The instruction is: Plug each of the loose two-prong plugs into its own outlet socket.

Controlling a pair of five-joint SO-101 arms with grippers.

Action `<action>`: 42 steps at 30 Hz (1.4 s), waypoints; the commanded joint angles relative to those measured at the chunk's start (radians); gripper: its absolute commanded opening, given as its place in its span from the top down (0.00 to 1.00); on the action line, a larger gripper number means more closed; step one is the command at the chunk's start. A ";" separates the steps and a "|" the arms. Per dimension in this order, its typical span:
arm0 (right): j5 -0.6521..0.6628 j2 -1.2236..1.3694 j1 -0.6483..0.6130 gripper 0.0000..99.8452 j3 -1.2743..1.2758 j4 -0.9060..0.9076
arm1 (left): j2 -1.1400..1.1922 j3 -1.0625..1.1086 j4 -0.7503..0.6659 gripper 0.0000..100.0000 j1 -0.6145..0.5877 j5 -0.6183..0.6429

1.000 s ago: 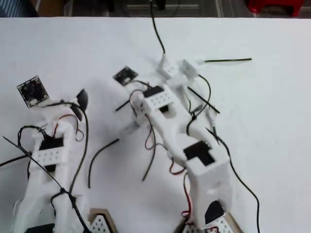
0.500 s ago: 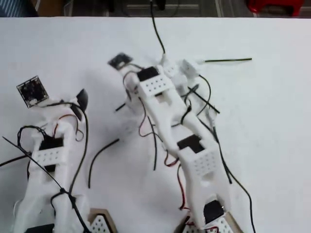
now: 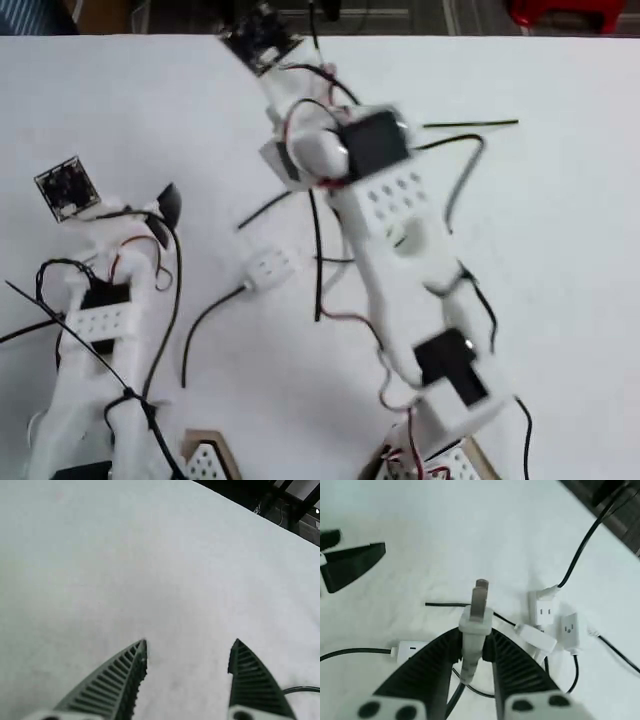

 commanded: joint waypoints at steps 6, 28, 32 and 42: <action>0.008 -0.331 -0.002 0.98 -0.040 0.008 | 0.001 -0.005 -0.018 0.73 0.010 -0.002; 0.144 -1.152 0.101 0.98 1.209 -0.852 | 0.004 0.035 -0.153 0.73 0.041 -0.002; 0.166 -1.171 0.142 0.98 1.359 -1.035 | 0.004 0.086 -0.321 0.73 0.077 -0.002; 0.213 -1.171 0.137 0.98 1.840 -1.859 | 0.002 0.124 -0.713 0.73 0.282 -0.002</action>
